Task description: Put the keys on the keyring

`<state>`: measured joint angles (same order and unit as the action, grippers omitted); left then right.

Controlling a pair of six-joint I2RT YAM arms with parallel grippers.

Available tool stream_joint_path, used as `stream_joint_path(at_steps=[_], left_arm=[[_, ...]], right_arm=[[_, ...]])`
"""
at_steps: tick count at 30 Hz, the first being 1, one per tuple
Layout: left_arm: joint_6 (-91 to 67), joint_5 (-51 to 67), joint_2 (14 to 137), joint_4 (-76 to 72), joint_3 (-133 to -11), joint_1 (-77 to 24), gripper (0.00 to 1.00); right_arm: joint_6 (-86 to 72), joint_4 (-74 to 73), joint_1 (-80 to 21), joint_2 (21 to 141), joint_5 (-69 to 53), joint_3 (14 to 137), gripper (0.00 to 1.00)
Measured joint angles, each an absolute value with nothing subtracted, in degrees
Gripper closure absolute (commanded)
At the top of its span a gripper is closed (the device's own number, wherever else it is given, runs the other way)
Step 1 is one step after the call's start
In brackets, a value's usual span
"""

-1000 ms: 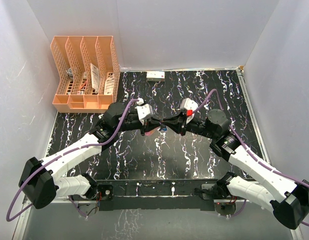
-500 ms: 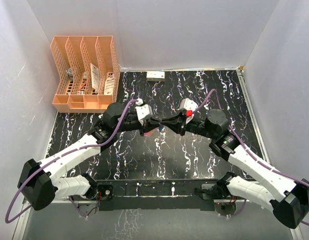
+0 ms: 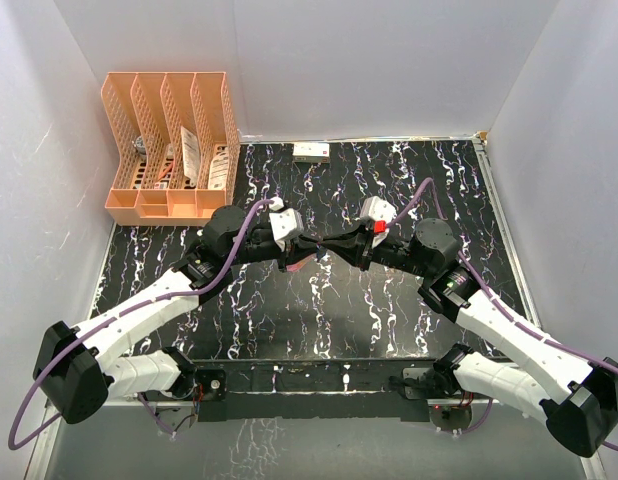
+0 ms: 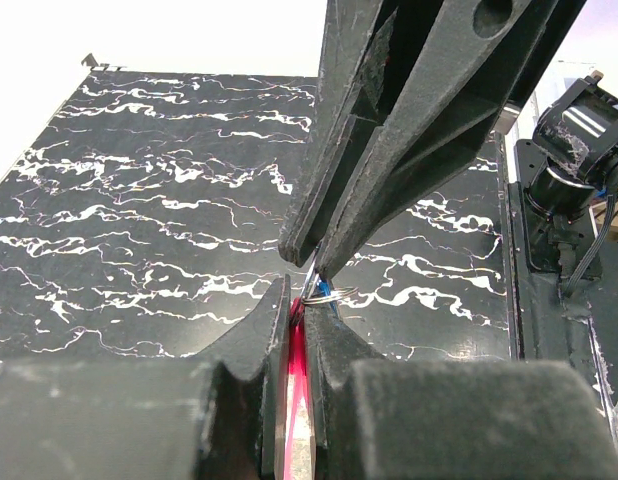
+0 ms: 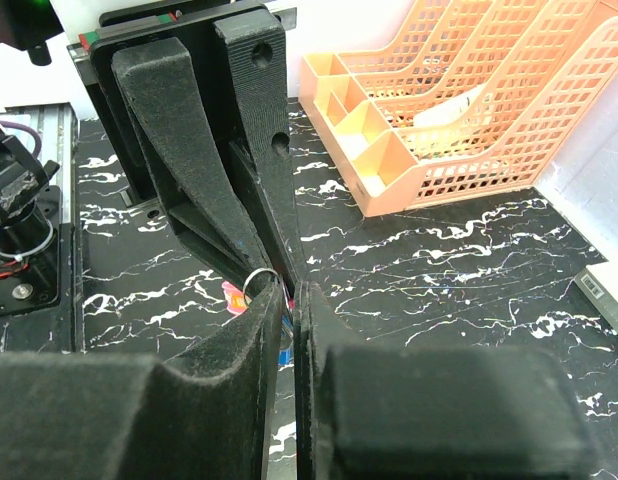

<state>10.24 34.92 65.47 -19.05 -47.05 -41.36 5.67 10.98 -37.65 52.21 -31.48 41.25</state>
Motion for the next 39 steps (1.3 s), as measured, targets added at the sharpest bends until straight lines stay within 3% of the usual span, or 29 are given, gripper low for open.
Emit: stream_joint_path(at_steps=[22,30,39], left_arm=[[8.67,33.74,64.9,-19.7,-47.05,-41.36,1.0],[8.29,33.34,64.66,-19.73,-47.05,-41.36,1.0],[8.25,32.84,64.16,-19.7,-47.05,-41.36,1.0]], right_arm=[[5.67,12.25,-37.67,52.23,-31.46,41.25,0.91],[5.67,12.27,-37.67,52.25,-31.48,41.25,0.84],[5.65,12.69,-37.76,52.77,-31.42,41.25,0.89]])
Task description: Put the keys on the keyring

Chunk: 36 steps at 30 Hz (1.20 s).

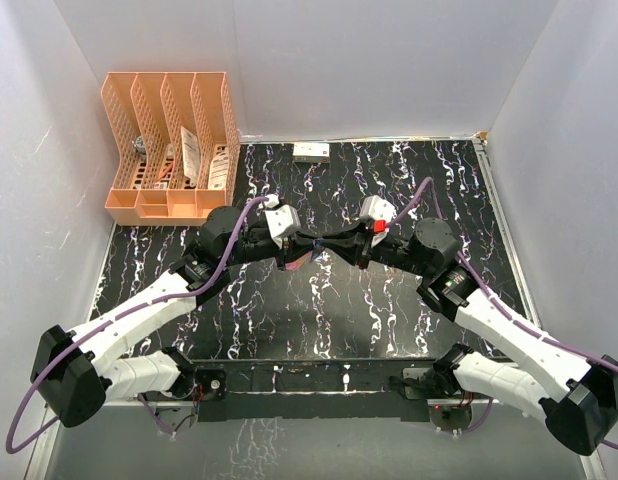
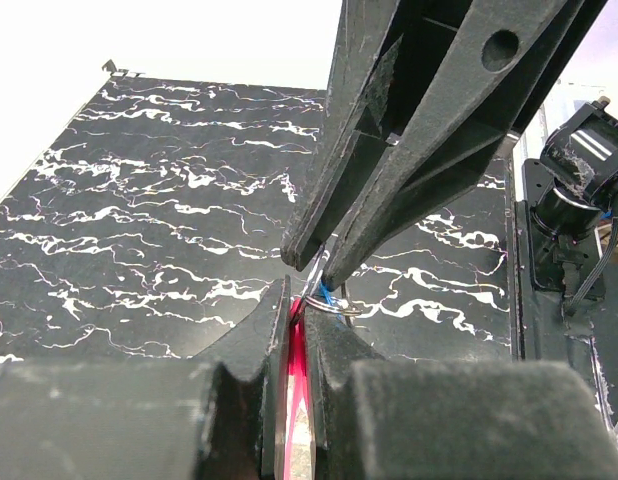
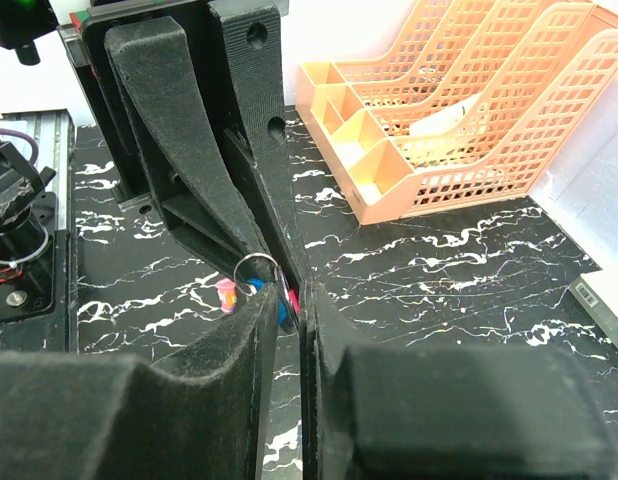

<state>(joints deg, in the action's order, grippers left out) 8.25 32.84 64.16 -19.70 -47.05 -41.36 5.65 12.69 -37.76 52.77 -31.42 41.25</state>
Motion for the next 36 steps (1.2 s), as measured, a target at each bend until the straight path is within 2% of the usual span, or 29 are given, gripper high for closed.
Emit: stream_joint_path(at_steps=[5,9,23,24,28,36], left_arm=[[8.03,32.86,64.05,-19.7,-47.05,-41.34,1.0],[7.81,32.97,64.01,-19.73,-47.05,-41.3,1.0],[7.29,33.19,63.99,-19.68,-47.05,-40.99,1.0],[7.25,33.19,63.96,-19.68,-47.05,-40.99,1.0],[7.22,33.19,63.96,-19.73,-47.05,-40.99,1.0],[7.22,32.27,63.96,-20.51,-47.05,-40.99,1.0]], right_arm=[[5.65,12.95,-37.76,52.99,-31.38,41.25,0.92],[5.69,13.17,-37.76,53.06,-31.4,41.25,1.0],[5.87,14.02,-37.74,53.74,-31.42,41.25,1.0],[5.87,14.02,-37.74,53.74,-31.42,41.25,1.0],[5.87,14.13,-37.74,53.82,-31.4,41.25,0.86],[5.43,14.68,-37.76,54.72,-30.37,41.25,0.84]])
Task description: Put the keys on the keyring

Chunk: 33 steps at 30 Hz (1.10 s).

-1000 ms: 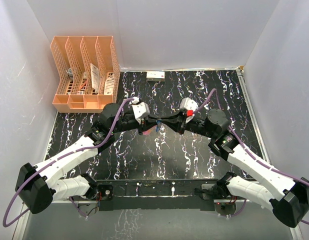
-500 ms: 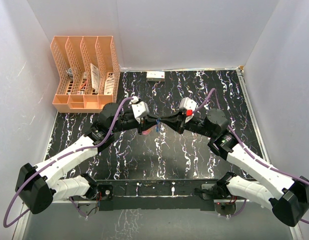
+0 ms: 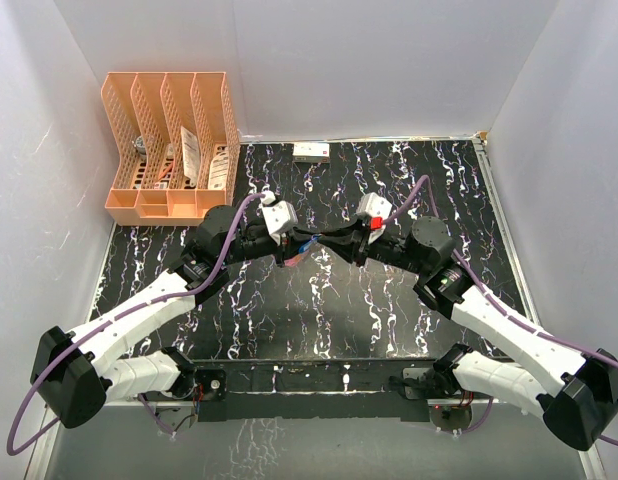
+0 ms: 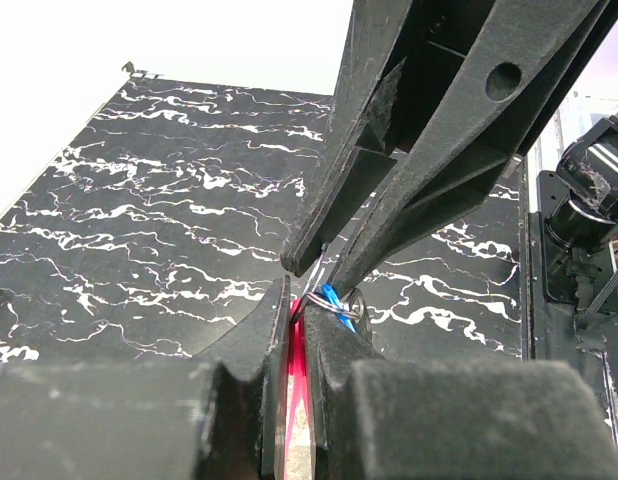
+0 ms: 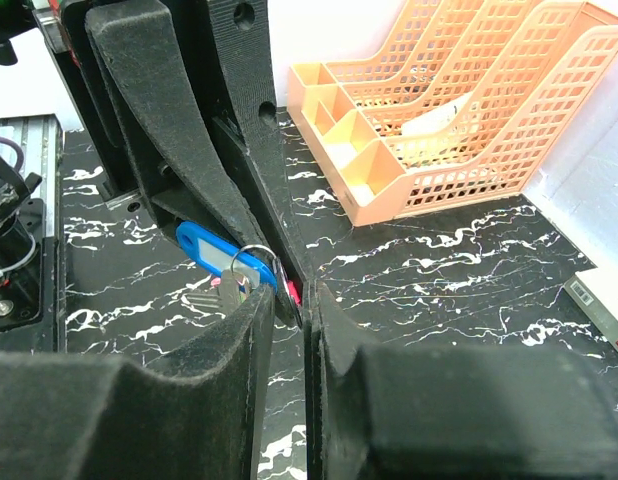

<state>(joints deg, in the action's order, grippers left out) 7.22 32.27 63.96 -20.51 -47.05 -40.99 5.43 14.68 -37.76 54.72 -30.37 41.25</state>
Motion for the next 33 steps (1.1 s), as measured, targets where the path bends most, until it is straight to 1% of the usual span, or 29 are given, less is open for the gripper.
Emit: stream_joint_path(at_steps=[2,6,7,15,16,18,19,21,24,26,28,33], left_arm=[[7.22,32.12,63.94,-20.6,-47.05,-40.99,1.0],[7.22,32.08,63.92,-20.6,-47.05,-40.95,1.0],[7.22,32.08,63.9,-20.58,-47.05,-40.86,1.0],[6.44,32.03,63.64,-20.53,-47.03,-40.71,1.0],[6.35,31.92,63.59,-20.56,-47.03,-40.71,0.98],[6.31,31.73,63.51,-20.58,-47.0,-40.71,0.85],[6.24,31.48,63.48,-20.58,-47.0,-40.71,0.8],[6.28,30.79,63.42,-20.82,-46.94,-40.73,0.76],[6.15,28.97,63.13,-21.15,-46.74,-40.77,0.61],[6.11,26.96,62.72,-21.63,-46.3,-40.8,0.55],[6.04,24.34,61.78,-22.02,-45.56,-40.8,0.52],[5.96,17.54,58.24,-23.99,-44.1,-40.8,0.49]], right_arm=[[5.26,14.9,-37.78,54.76,-30.11,41.25,0.86],[4.82,15.03,-37.78,54.76,-29.91,41.25,0.99],[4.78,15.09,-37.76,54.76,-29.82,41.25,1.0],[4.93,15.33,-37.74,54.74,-28.82,41.25,1.0],[4.93,15.38,-37.74,54.72,-28.82,41.25,1.0],[4.93,15.44,-37.74,54.7,-28.82,41.25,1.0],[4.93,15.46,-37.74,54.7,-28.82,41.25,1.0],[4.84,15.42,-37.78,54.7,-28.8,41.25,1.0],[4.67,15.44,-37.78,54.7,-28.73,41.25,1.0],[4.58,15.31,-37.8,54.61,-28.47,41.25,1.0],[4.43,15.09,-37.85,54.5,-28.32,41.25,1.0],[4.29,13.87,-38.15,54.35,-27.88,41.23,1.0]])
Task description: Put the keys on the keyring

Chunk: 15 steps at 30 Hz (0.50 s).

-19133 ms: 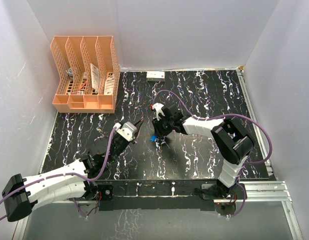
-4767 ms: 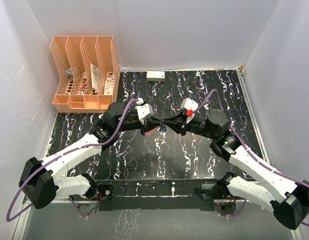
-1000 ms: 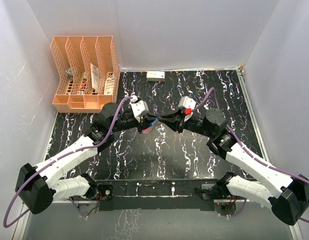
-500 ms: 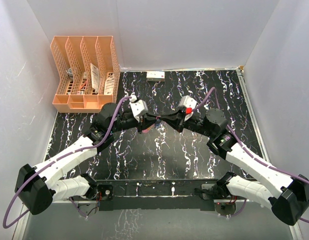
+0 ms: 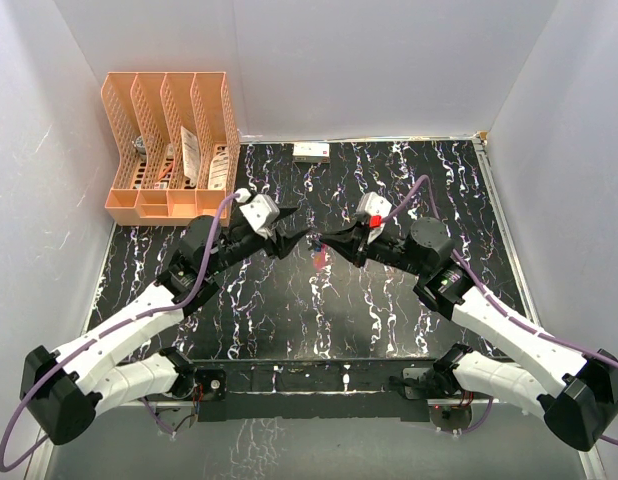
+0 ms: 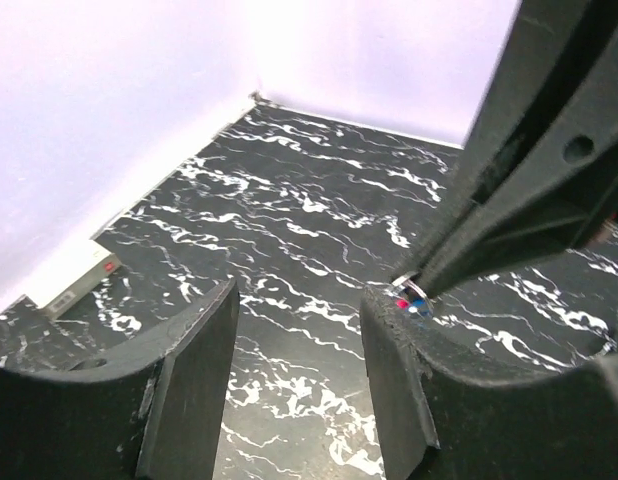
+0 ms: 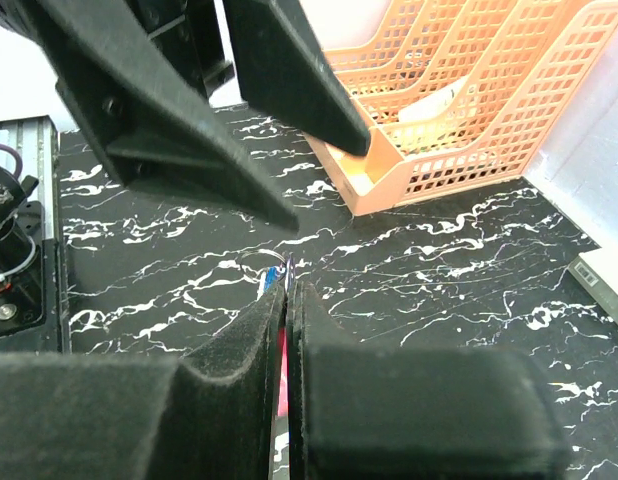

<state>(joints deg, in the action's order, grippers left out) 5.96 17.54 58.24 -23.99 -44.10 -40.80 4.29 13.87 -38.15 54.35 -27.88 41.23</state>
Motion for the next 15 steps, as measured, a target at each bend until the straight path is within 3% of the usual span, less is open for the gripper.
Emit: stream_joint_path(at_steps=[8,15], left_arm=[[5.89,11.22,55.83,-25.56,-42.72,-40.8,0.5],[5.02,13.13,54.78,-25.43,-41.67,-40.77,0.52]], right_arm=[[4.03,13.52,-38.26,54.35,-27.79,41.12,1.0],[3.4,13.45,-38.26,54.35,-26.11,41.12,1.0]])
